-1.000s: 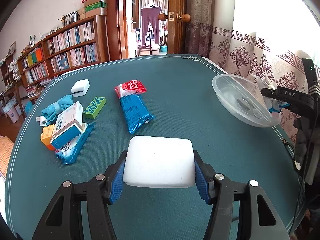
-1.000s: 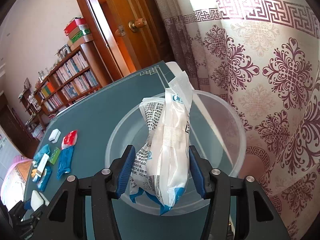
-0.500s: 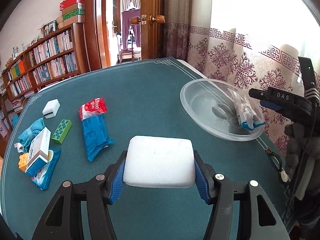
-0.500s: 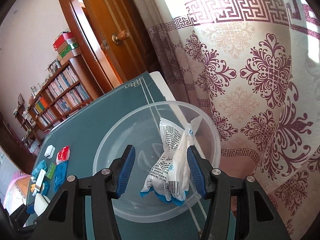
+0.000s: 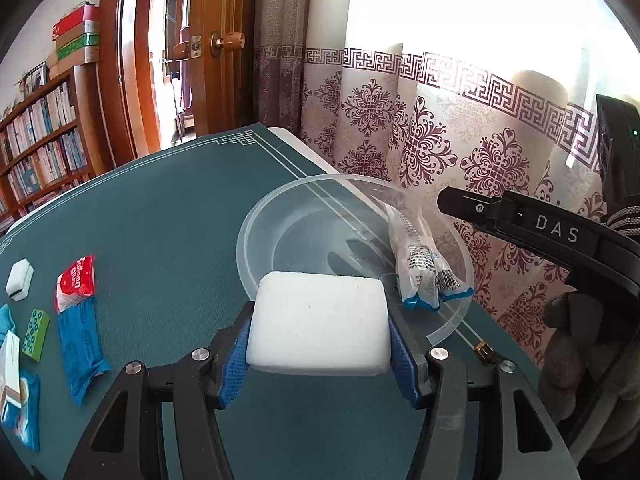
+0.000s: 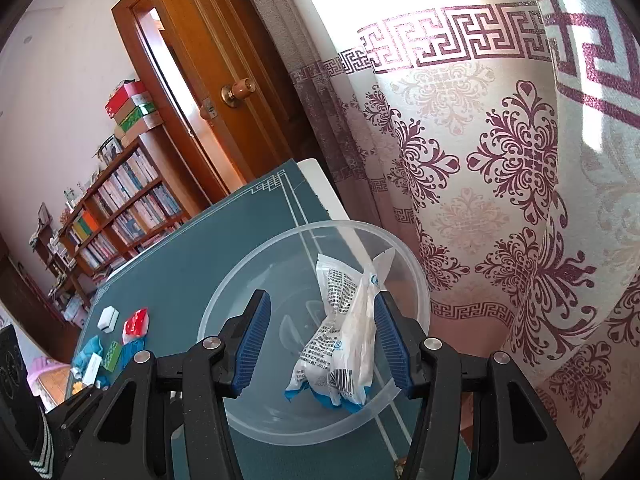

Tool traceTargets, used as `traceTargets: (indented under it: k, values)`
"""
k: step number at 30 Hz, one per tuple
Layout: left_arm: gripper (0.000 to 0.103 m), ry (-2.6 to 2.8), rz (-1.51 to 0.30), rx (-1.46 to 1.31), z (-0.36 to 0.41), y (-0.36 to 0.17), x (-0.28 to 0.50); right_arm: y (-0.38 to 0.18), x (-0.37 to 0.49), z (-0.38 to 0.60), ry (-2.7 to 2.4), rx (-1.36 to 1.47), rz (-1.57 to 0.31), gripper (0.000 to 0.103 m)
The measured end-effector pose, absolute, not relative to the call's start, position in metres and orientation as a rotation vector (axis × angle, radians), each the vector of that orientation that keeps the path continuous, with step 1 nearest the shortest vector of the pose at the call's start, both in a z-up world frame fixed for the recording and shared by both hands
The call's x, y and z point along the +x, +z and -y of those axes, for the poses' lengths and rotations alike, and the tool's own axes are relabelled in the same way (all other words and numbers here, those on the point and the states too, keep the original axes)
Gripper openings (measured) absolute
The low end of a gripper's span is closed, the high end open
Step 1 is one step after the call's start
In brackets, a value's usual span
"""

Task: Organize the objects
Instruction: 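Lower the white sponge into the clear bowl and open the left gripper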

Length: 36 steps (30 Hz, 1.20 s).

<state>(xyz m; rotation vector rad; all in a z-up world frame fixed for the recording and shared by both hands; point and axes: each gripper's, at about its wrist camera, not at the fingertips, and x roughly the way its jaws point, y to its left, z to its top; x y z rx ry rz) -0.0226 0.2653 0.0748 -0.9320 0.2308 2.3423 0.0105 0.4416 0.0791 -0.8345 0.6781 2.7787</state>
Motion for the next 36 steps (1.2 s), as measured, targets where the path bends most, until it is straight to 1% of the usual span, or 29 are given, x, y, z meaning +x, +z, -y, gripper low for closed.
traceTargets:
  k: [3, 5, 6, 7, 18, 20, 22, 24, 28, 36]
  values:
    - [0.065, 2.333, -0.259, -0.926, -0.278, 0.070, -0.028, 0.079, 0.010, -0.443, 2.778, -0.835, -0.681, 0.056]
    - [0.075, 2.332, -0.259, -0.931, -0.282, 0.067, -0.031, 0.079, 0.010, -0.443, 2.779, -0.835, -0.678, 0.056]
    - [0.082, 2.335, -0.253, -0.928, -0.282, 0.067, -0.032, 0.079, 0.010, -0.443, 2.780, -0.835, -0.676, 0.056]
    - [0.087, 2.340, -0.248, -0.925, -0.282, 0.066, -0.032, 0.078, 0.010, -0.443, 2.779, -0.835, -0.673, 0.056]
    - [0.089, 2.392, -0.215, -0.966, -0.260, 0.059, -0.034, 0.071, 0.008, -0.434, 2.771, -0.869, -0.663, 0.056]
    - [0.092, 2.412, -0.227, -0.958, -0.257, 0.060, -0.031, 0.073, 0.007, -0.432, 2.777, -0.867, -0.654, 0.056]
    - [0.097, 2.436, -0.241, -0.946, -0.253, 0.062, -0.028, 0.075, 0.008, -0.429, 2.785, -0.865, -0.647, 0.056]
    - [0.099, 2.456, -0.251, -0.938, -0.249, 0.063, -0.025, 0.076, 0.009, -0.426, 2.793, -0.864, -0.643, 0.056]
    - [0.099, 2.498, -0.272, -0.946, -0.240, 0.063, -0.022, 0.078, 0.010, -0.419, 2.807, -0.861, -0.635, 0.056]
    - [0.099, 2.555, -0.257, -0.962, -0.214, 0.062, -0.016, 0.081, 0.013, -0.401, 2.840, -0.873, -0.606, 0.057]
